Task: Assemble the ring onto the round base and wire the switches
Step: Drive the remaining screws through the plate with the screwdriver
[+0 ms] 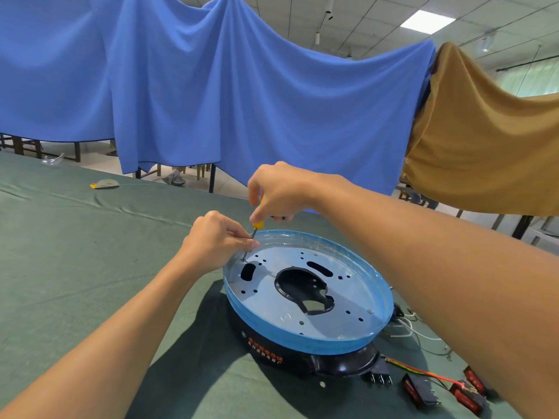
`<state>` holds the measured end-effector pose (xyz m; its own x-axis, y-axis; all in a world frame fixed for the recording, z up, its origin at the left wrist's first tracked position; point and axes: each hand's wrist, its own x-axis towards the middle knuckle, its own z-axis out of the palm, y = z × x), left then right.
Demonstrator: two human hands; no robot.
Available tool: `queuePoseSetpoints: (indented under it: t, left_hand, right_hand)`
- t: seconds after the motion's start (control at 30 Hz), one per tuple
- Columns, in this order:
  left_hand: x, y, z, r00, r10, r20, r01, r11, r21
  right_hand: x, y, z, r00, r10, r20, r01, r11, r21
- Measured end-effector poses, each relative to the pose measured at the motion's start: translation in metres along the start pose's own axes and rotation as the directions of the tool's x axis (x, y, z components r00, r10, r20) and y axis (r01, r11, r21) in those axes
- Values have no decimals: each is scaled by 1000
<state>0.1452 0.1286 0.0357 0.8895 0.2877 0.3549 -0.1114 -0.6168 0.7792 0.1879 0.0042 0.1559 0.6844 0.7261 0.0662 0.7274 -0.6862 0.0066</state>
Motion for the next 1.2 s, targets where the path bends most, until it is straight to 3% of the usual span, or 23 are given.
queuePoseSetpoints:
  t: [0.23,0.77,1.0,1.2]
  left_hand:
    - [-2,2,1,1000,-8,-2,8,1000,7]
    - [1,1,-1,999,-16,42,17,1000,-7]
    - [3,-3,0,999,-17,41,18,1000,-21]
    - [4,-6,2,999,1,54,2,999,-49]
  right_hand:
    - [-1,-4,1,1000,-24,2,24,1000,-14]
    - [16,-25,-5,966,189,178,-185,982,-41]
    - [8,-22,-14,992,1,128,21,985,-170]
    - [13,-19,-4,989,-26,146,52,983,-179]
